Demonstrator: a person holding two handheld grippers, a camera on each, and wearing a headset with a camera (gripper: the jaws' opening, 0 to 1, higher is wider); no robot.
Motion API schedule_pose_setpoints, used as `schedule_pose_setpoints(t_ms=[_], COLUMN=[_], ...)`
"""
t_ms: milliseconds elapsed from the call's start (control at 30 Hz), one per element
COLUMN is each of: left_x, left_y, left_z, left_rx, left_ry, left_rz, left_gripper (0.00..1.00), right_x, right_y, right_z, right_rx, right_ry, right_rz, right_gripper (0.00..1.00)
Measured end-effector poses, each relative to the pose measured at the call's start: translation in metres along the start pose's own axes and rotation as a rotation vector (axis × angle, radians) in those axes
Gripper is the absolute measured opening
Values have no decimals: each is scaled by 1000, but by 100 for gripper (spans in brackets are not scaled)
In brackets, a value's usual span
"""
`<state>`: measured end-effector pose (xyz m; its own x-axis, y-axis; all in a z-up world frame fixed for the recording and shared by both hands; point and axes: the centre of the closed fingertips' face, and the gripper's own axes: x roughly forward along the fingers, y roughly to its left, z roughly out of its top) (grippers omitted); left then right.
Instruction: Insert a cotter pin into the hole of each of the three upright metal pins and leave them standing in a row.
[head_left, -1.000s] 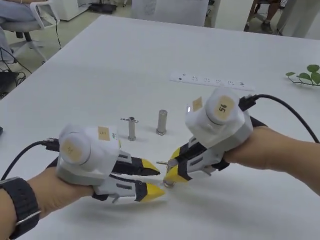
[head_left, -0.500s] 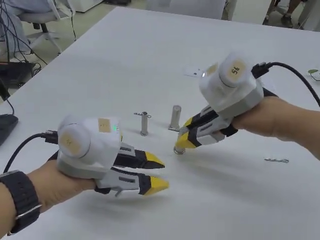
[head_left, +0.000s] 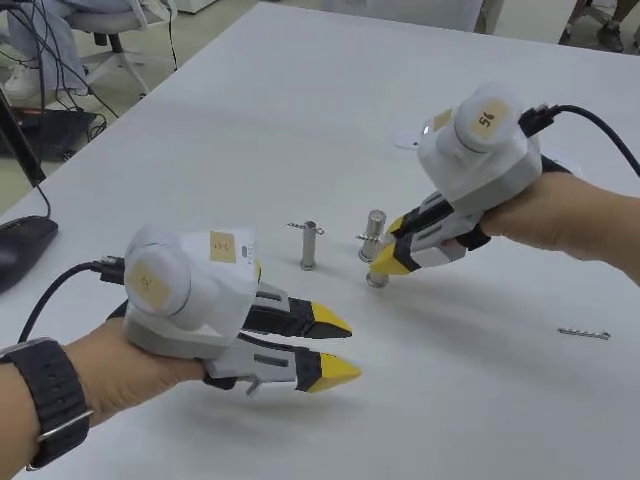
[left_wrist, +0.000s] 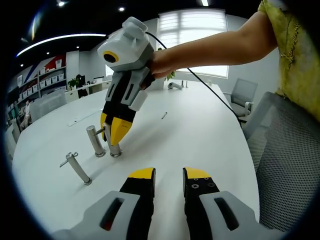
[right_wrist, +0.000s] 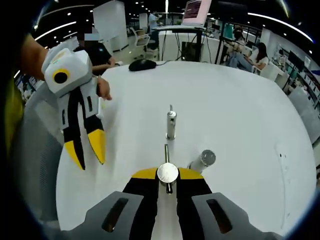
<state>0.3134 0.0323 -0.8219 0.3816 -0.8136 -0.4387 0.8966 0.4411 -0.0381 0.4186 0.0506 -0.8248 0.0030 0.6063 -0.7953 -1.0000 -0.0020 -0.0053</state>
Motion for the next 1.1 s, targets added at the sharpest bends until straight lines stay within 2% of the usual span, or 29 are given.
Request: schedule_pose_setpoints(t_ms=[400, 1100], left_x=[1, 4], left_y=[0, -1], left_z=[2, 5], left_rx=[-10, -13], left_ry=[-13, -15], left_rz=[3, 0], left_gripper=[19, 18], right_x=[7, 9], right_y=[-8, -7], right_z=[-3, -5], right_rx=[3, 17], right_ry=[6, 6], right_rz=[15, 30], right_gripper=[12, 14])
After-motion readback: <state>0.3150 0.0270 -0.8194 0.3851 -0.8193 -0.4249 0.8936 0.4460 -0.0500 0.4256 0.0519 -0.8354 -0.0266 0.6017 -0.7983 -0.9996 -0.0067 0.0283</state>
